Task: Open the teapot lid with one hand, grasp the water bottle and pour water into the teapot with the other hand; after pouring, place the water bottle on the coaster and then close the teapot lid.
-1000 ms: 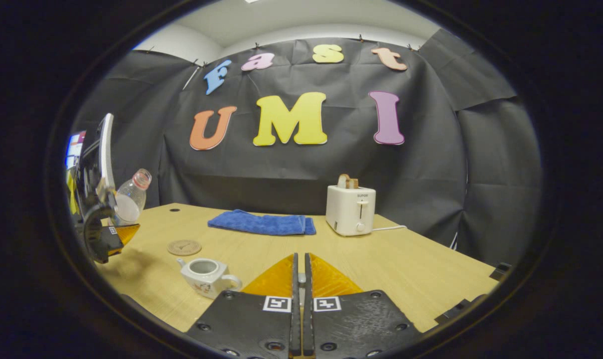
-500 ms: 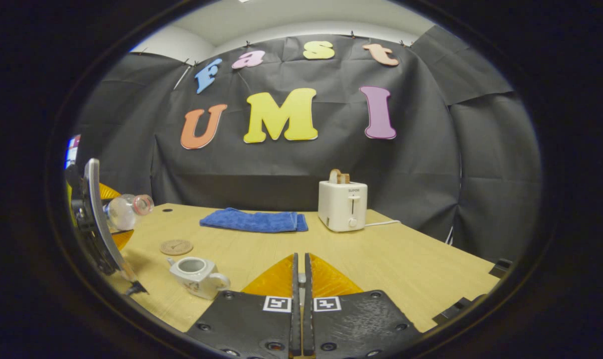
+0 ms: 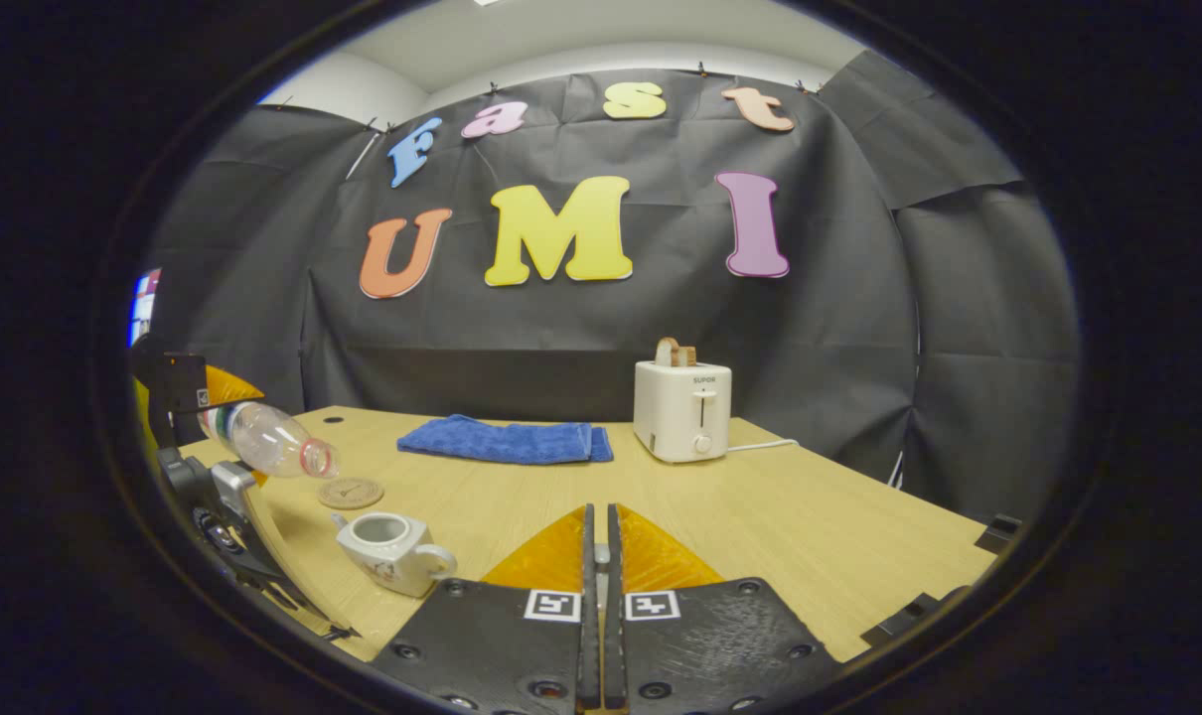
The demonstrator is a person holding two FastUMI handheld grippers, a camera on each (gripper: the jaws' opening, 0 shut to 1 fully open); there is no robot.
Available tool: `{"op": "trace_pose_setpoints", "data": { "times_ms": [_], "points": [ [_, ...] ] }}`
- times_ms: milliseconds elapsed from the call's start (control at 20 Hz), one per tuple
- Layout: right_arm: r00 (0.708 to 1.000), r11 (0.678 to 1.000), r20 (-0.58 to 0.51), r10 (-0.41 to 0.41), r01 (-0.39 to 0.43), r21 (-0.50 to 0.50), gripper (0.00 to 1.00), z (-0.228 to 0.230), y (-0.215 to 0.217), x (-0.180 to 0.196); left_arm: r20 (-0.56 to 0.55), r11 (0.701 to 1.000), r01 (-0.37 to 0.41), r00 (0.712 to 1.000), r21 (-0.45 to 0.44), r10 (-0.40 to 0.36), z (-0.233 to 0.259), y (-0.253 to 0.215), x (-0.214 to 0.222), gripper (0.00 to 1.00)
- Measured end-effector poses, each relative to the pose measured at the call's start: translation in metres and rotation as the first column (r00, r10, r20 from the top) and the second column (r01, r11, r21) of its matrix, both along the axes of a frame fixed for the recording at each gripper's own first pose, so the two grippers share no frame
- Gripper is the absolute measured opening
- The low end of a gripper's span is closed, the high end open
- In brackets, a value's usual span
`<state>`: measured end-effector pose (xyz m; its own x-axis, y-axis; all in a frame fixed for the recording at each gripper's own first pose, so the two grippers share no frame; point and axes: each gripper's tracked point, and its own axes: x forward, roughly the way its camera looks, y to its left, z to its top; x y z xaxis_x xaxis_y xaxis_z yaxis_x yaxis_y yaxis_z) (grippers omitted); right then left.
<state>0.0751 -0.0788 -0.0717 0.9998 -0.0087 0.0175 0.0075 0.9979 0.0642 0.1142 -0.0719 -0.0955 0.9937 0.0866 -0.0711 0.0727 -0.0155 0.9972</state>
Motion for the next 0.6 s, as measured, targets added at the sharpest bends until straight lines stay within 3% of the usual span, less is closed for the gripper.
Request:
{"op": "trace_pose_setpoints", "data": {
  "times_ms": [100, 150, 600],
  "points": [
    [1.000, 1.000, -0.002, -0.003, 0.003, 0.000, 0.02, 0.000, -0.001, 0.000, 0.006, 0.999, 0.002, 1.000, 0.047, -0.002, 0.003, -0.001, 0.002, 0.80],
    [1.000, 1.000, 0.000, -0.005, 0.005, 0.002, 0.01, 0.000, -0.001, 0.000, 0.010, 0.997, -0.001, 1.000, 0.074, 0.001, 0.006, -0.001, 0.002, 0.75],
    [1.000, 1.000, 0.001, -0.013, 0.013, 0.020, 0.02, 0.002, -0.006, 0.001, 0.012, 0.983, -0.012, 1.000, 0.185, 0.010, 0.013, -0.006, -0.002, 0.75]
  ]
}}
